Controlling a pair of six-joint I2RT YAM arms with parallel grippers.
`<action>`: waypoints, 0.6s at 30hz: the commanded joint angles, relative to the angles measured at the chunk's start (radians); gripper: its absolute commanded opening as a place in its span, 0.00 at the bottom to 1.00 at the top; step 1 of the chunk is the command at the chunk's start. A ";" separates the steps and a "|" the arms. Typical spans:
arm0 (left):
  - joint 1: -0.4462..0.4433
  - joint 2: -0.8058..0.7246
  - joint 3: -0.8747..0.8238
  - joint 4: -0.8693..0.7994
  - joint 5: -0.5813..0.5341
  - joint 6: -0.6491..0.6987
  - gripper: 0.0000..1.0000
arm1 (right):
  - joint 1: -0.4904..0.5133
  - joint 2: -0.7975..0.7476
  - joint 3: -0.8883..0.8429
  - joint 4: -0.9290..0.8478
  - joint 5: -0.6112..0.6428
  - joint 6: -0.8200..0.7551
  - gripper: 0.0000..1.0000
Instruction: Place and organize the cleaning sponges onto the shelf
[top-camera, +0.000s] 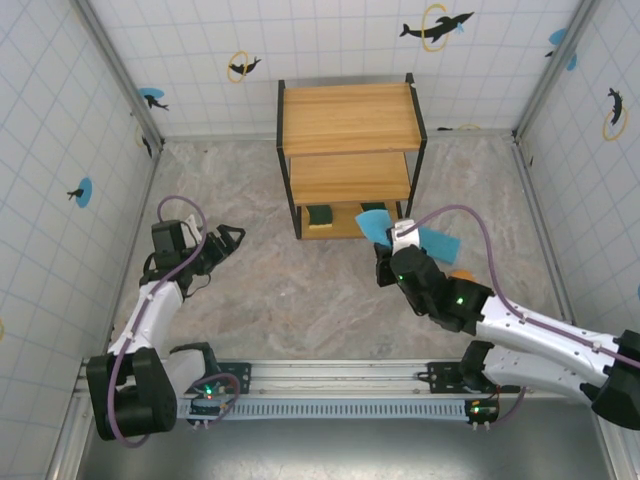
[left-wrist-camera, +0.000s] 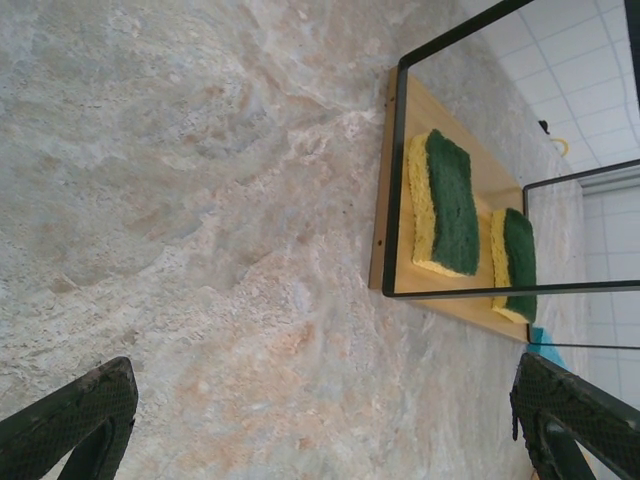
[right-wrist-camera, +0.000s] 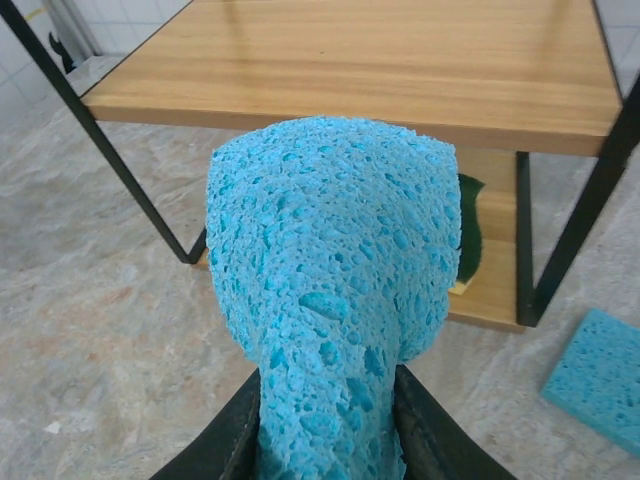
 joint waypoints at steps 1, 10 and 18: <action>0.005 -0.024 -0.015 0.024 0.039 -0.018 0.98 | -0.010 -0.019 0.011 -0.019 0.070 0.005 0.31; 0.004 -0.031 -0.022 0.028 0.046 -0.025 0.98 | -0.030 -0.018 0.034 0.049 0.144 0.014 0.32; 0.004 -0.032 -0.026 0.032 0.048 -0.026 0.97 | -0.053 -0.012 0.035 0.141 0.149 0.012 0.32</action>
